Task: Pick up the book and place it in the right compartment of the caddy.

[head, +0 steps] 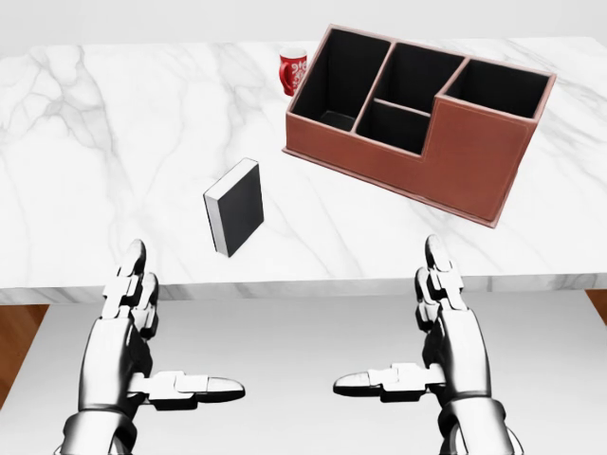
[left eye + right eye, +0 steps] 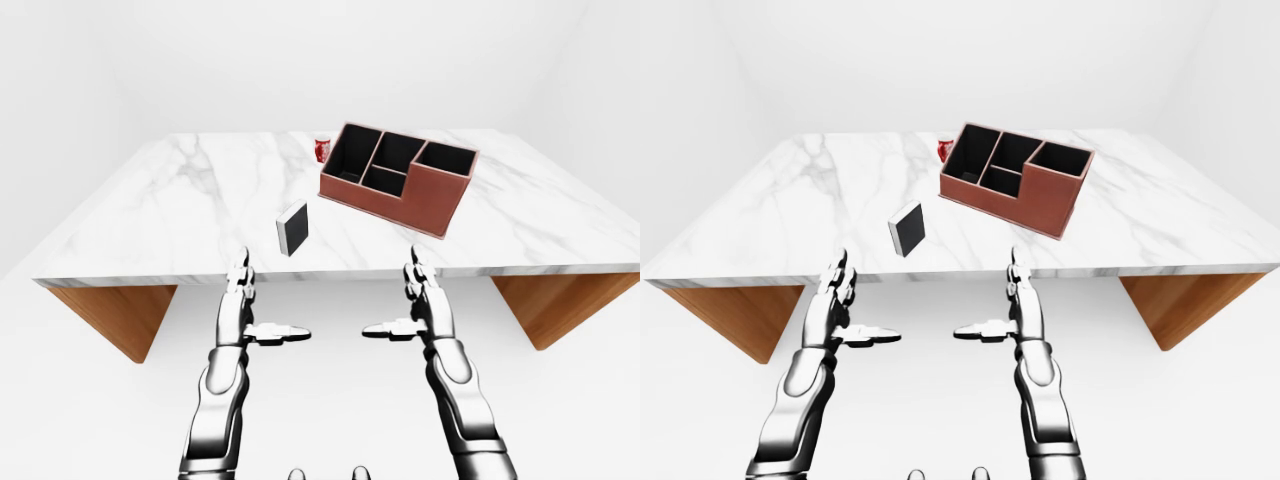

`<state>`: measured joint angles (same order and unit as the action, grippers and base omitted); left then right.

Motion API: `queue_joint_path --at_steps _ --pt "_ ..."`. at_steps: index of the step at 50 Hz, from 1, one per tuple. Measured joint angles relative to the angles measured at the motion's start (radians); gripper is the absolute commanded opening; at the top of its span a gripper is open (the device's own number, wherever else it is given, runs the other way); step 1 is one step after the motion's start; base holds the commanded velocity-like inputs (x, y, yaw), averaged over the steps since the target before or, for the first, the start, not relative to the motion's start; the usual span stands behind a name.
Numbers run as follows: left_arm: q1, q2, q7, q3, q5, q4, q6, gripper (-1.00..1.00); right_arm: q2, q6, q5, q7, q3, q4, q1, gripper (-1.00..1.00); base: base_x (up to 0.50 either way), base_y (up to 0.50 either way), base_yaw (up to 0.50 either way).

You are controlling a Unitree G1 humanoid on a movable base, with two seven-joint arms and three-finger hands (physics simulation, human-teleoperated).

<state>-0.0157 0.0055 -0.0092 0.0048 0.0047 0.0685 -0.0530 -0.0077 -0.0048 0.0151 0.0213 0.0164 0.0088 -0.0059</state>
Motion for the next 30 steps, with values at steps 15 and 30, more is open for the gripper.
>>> queue_joint_path --at_steps 15,30 --pt "-0.046 0.002 -0.014 0.0 0.018 0.217 -0.034 1.0 -0.013 0.001 0.033 0.03 0.025 -0.006 -0.013 1.0 0.0 0.0 0.0" --pt "-0.045 0.006 -0.027 0.013 0.014 0.459 -0.034 1.0 -0.015 0.092 0.049 0.034 0.034 -0.179 0.008 1.0 0.0 0.0 0.0"
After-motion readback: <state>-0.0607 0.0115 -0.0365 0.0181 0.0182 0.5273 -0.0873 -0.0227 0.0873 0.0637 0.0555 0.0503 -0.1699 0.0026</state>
